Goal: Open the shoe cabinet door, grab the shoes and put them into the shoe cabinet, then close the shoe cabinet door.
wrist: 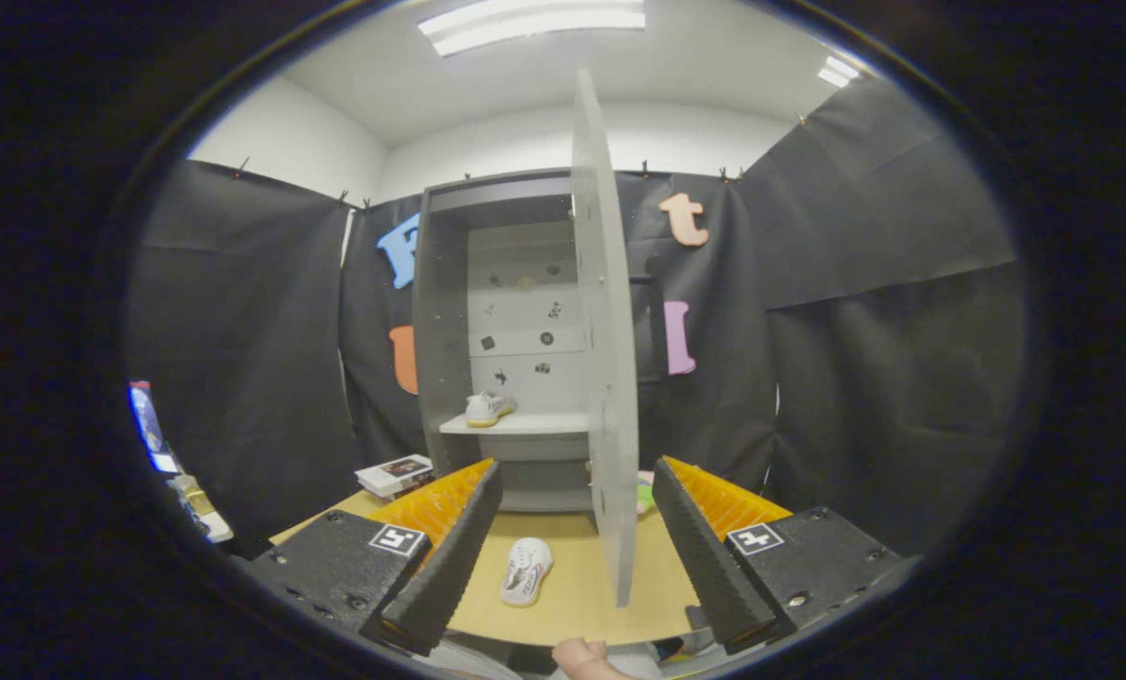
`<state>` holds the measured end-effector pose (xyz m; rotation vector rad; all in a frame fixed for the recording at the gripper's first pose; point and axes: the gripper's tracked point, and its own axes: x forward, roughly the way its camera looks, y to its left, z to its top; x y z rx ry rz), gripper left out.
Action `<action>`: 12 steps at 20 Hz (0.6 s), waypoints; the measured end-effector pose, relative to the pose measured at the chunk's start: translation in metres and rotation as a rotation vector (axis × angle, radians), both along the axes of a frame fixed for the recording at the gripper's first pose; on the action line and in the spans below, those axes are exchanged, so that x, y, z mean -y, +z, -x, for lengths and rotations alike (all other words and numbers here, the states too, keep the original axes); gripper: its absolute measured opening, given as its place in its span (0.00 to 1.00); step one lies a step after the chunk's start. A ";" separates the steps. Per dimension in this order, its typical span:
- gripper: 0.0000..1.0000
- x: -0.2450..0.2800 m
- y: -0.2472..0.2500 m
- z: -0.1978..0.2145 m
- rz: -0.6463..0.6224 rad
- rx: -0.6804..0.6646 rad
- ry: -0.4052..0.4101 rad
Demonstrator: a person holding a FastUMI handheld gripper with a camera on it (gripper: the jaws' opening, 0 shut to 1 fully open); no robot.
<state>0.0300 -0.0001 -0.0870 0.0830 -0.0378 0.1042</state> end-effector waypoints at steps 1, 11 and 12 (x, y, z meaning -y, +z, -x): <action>1.00 -0.010 -0.009 -0.004 0.003 -0.015 0.025; 1.00 -0.074 -0.105 -0.074 0.076 -0.057 0.073; 1.00 -0.080 -0.118 -0.085 0.087 -0.075 0.068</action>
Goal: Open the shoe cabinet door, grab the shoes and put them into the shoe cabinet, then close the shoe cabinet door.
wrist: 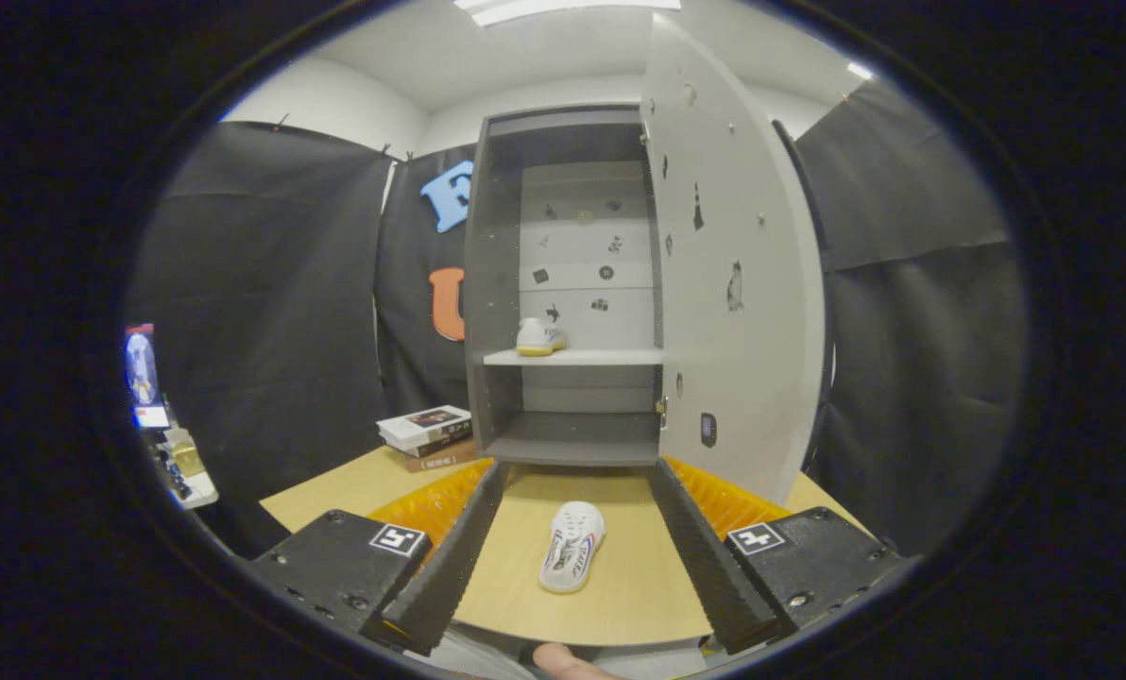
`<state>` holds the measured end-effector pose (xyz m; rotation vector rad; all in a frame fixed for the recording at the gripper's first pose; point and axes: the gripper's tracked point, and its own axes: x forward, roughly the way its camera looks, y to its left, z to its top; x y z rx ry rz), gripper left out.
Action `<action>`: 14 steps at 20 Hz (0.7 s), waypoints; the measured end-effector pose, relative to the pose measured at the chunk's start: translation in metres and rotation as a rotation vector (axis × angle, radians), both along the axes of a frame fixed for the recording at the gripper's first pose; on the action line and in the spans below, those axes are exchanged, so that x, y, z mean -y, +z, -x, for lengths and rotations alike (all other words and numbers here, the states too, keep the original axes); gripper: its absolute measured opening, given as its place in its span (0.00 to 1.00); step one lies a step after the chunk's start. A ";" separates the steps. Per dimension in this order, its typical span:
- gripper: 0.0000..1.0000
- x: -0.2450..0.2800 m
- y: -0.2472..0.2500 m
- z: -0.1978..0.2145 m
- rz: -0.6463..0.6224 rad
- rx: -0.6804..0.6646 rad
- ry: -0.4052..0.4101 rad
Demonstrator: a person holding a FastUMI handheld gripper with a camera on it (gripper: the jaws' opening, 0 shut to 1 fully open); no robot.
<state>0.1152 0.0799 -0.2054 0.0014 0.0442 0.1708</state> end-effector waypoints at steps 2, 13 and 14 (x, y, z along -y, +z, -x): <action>1.00 -0.011 -0.028 -0.021 0.016 -0.040 -0.011; 1.00 -0.063 -0.162 -0.143 0.019 -0.290 -0.039; 1.00 -0.063 -0.170 -0.153 0.003 -0.313 -0.052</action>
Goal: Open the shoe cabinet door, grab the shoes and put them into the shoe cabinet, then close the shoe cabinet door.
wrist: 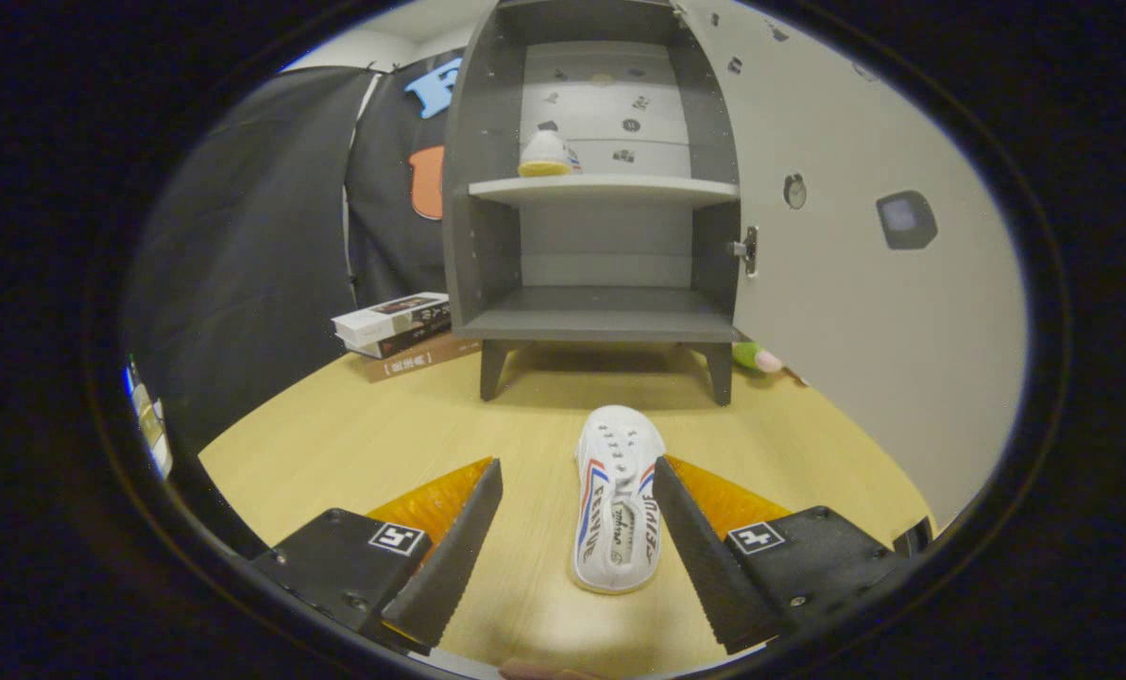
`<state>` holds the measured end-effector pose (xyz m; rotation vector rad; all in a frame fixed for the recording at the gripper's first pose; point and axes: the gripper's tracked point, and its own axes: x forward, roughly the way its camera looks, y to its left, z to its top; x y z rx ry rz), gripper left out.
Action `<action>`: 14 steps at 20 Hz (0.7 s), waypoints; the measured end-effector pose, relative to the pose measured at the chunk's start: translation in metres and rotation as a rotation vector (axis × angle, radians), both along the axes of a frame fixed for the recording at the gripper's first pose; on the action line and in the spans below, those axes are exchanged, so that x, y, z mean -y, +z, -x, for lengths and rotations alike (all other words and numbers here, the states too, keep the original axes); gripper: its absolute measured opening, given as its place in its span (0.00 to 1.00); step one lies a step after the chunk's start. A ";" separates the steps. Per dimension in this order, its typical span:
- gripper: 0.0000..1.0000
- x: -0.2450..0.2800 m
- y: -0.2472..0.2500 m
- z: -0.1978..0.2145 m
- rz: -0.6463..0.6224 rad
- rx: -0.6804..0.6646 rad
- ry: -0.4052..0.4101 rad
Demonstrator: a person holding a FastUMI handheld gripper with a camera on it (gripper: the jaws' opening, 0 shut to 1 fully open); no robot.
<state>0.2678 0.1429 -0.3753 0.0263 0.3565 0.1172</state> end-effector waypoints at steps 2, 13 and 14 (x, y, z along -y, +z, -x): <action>1.00 -0.004 -0.019 -0.012 -0.036 -0.063 -0.001; 0.72 -0.014 -0.062 -0.040 -0.084 -0.160 0.004; 0.70 -0.014 -0.065 -0.048 -0.122 -0.165 0.020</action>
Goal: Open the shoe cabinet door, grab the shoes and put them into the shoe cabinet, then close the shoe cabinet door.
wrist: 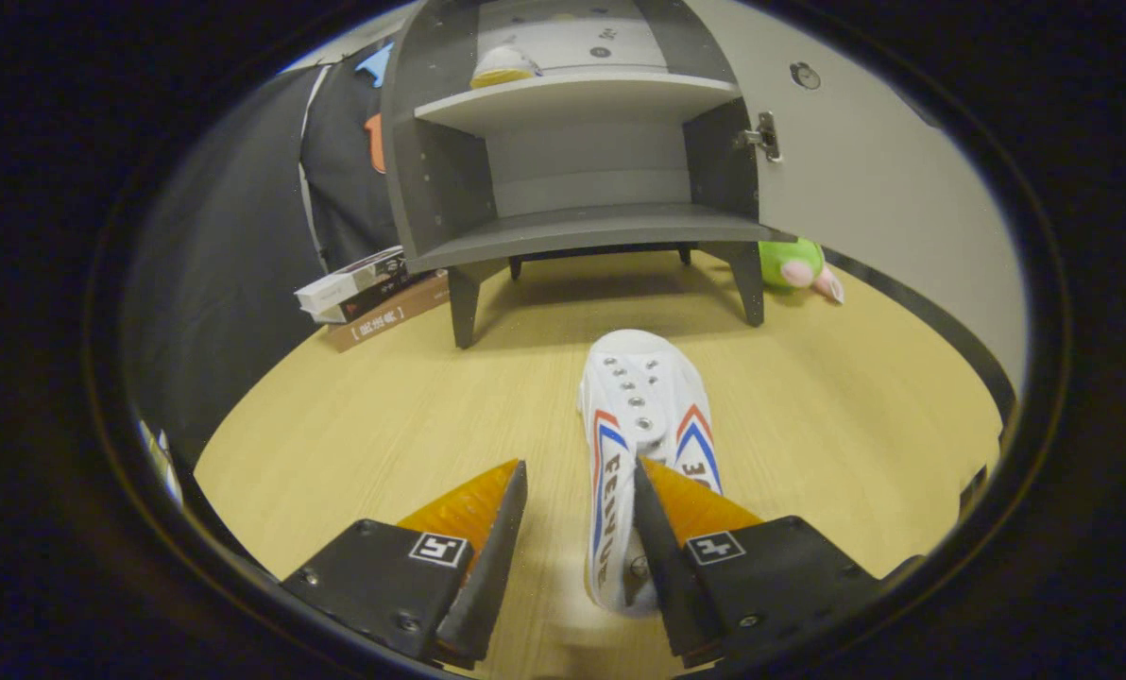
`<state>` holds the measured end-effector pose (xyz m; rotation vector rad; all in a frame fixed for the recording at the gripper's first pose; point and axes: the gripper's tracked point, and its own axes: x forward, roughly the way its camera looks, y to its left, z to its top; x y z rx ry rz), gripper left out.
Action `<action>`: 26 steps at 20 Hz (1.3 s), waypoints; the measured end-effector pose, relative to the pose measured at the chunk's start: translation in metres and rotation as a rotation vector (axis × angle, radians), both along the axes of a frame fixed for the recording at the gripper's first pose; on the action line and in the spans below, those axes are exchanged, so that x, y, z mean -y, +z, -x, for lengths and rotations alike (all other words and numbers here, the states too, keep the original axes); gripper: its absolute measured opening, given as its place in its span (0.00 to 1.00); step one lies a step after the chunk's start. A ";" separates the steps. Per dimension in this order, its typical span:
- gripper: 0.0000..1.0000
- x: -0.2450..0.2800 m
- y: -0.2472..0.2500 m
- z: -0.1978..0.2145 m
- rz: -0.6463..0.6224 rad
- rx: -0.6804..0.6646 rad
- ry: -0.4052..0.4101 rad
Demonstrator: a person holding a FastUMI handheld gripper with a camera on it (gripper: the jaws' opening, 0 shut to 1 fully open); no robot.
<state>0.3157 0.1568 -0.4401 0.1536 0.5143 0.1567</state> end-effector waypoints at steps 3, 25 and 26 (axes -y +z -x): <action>0.43 0.005 0.003 -0.007 -0.067 0.003 -0.007; 0.05 0.027 0.156 0.054 -0.060 0.351 0.073; 0.05 0.027 0.172 0.063 -0.053 0.367 0.079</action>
